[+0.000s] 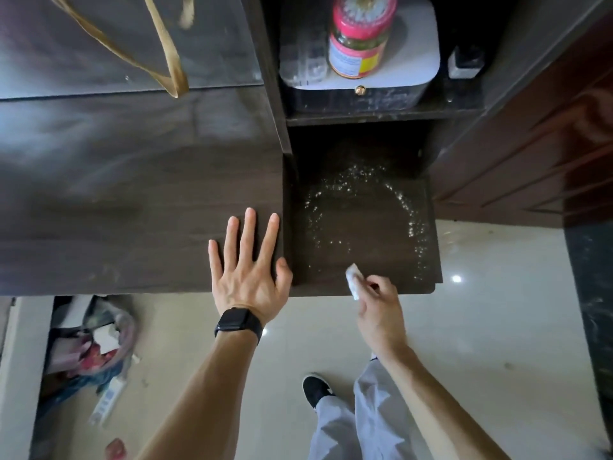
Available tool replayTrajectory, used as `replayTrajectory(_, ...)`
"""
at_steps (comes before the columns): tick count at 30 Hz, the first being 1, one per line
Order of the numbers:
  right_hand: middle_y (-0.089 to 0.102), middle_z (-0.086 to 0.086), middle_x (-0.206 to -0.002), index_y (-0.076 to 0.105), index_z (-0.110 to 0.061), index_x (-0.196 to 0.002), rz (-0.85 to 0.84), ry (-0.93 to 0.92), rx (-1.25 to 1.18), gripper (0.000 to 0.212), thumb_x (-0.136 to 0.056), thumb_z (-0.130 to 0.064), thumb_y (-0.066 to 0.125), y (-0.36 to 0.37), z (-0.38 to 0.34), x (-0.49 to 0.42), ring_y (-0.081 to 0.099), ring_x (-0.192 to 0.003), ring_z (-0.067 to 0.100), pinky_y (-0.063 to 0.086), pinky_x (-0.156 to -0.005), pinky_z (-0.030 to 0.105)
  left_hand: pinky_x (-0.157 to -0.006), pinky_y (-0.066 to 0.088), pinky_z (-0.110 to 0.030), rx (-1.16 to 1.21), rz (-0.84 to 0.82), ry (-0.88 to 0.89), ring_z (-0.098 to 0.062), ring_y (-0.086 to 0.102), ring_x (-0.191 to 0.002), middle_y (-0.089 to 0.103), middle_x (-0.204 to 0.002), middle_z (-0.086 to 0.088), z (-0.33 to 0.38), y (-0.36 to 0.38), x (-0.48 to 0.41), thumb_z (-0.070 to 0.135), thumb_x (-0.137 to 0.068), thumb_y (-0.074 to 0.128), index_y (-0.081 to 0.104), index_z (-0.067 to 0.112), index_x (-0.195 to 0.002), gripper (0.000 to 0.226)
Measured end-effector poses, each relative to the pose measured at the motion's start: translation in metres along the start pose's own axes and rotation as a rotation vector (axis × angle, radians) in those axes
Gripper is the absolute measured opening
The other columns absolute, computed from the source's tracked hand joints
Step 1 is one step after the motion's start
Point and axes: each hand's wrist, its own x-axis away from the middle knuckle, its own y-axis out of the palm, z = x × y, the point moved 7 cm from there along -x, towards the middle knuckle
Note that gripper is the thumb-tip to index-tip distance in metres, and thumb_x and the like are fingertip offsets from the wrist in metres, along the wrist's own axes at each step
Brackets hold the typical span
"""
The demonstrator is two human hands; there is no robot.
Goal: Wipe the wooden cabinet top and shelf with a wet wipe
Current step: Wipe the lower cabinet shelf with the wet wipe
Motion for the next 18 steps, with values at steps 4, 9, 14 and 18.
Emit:
replayTrajectory(4, 0.06, 0.006, -0.109, 0.064, -0.019, -0.123, 0.106, 0.131, 0.159, 0.064, -0.063, 0.003, 0.073, -0.015, 0.025, 0.0, 0.052, -0.091, 0.032, 0.052, -0.07, 0.041, -0.122, 0.01, -0.056, -0.025, -0.044, 0.009, -0.025, 0.01, -0.154, 0.015, -0.167, 0.001, 0.002, -0.002, -0.001, 0.045, -0.092, 0.031, 0.016, 0.04, -0.158, 0.067)
replayTrajectory(9, 0.033, 0.001, -0.156, 0.033, -0.012, -0.152, -0.029, -0.152, 0.226, 0.064, -0.093, -0.024, 0.054, 0.029, -0.027, 0.01, 0.027, -0.146, 0.024, 0.029, -0.113, 0.043, -0.117, 0.02, -0.053, -0.088, -0.085, 0.067, -0.033, 0.021, -0.149, 0.025, -0.163, -0.011, 0.006, -0.009, -0.006, 0.046, -0.092, 0.034, 0.024, 0.027, -0.158, 0.069)
replayTrajectory(14, 0.009, 0.001, -0.166, 0.008, -0.014, -0.158, -0.208, -0.365, 0.194, 0.066, -0.101, -0.036, 0.033, 0.064, -0.071, -0.013, 0.003, -0.153, 0.015, 0.013, -0.121, 0.049, -0.121, 0.007, -0.05, -0.17, -0.082, 0.432, -0.025, 0.025, -0.149, 0.026, -0.163, -0.006, 0.018, -0.013, -0.02, 0.045, -0.087, 0.041, 0.029, 0.018, -0.157, 0.076)
replayTrajectory(18, -0.002, -0.004, -0.167, -0.003, -0.021, -0.158, -0.297, -0.436, 0.309, 0.064, -0.101, -0.041, 0.018, 0.065, -0.077, -0.07, -0.012, -0.151, 0.011, -0.002, -0.122, 0.05, -0.123, 0.001, -0.049, -0.144, -0.1, 0.397, -0.018, 0.01, -0.154, 0.013, -0.167, -0.002, 0.015, -0.009, -0.022, 0.045, -0.086, 0.044, 0.019, 0.016, -0.159, 0.083)
